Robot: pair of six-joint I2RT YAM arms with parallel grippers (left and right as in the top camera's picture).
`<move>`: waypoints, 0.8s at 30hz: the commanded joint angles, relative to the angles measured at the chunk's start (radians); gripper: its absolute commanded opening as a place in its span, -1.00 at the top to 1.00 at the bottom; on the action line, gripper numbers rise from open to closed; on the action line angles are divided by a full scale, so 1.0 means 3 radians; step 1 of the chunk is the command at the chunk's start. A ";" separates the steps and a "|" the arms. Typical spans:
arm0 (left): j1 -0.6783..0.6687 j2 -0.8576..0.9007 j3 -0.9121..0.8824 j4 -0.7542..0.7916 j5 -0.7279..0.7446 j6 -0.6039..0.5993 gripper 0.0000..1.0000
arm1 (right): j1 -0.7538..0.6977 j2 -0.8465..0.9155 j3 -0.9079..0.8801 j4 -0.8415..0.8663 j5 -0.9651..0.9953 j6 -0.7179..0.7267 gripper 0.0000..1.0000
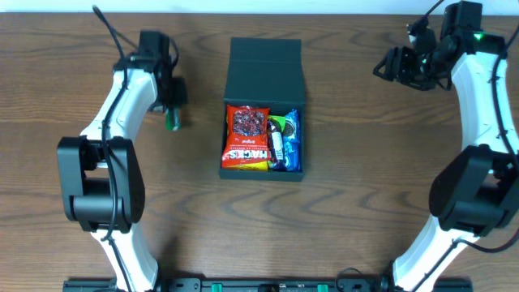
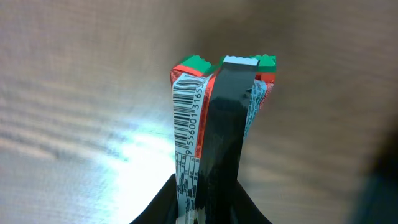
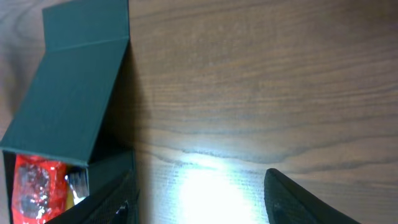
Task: Pack container
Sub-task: 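Grasp the red-and-green bar left of the box with the left gripper, then insert the red-and-green bar into the box and withdraw the left gripper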
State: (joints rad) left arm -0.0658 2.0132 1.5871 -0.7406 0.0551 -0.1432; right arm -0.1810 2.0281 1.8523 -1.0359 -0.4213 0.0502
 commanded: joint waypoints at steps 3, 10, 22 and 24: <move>-0.0493 -0.0187 0.0462 -0.0264 0.0444 -0.0448 0.62 | -0.0060 -0.0094 0.0066 0.0092 0.0173 0.0206 -0.40; -0.1265 -0.0186 0.0479 -0.0347 0.0659 -0.0971 0.61 | -0.0248 -0.0094 0.0066 0.0167 0.0172 0.0206 -0.46; -0.1890 -0.0184 0.0450 -0.0413 0.0655 -0.0921 0.15 | -0.0331 -0.0094 0.0066 0.0150 -0.0107 -0.0299 -0.54; -0.1898 -0.0184 0.0450 -0.0411 0.0654 -0.0921 -0.05 | -0.0331 -0.0094 0.0066 0.0149 -0.0107 -0.0299 -0.54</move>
State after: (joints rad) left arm -0.6342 1.9675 1.7210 -0.8589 0.2520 -0.4175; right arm -0.2806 2.0277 1.8523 -0.9894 -0.4267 -0.0006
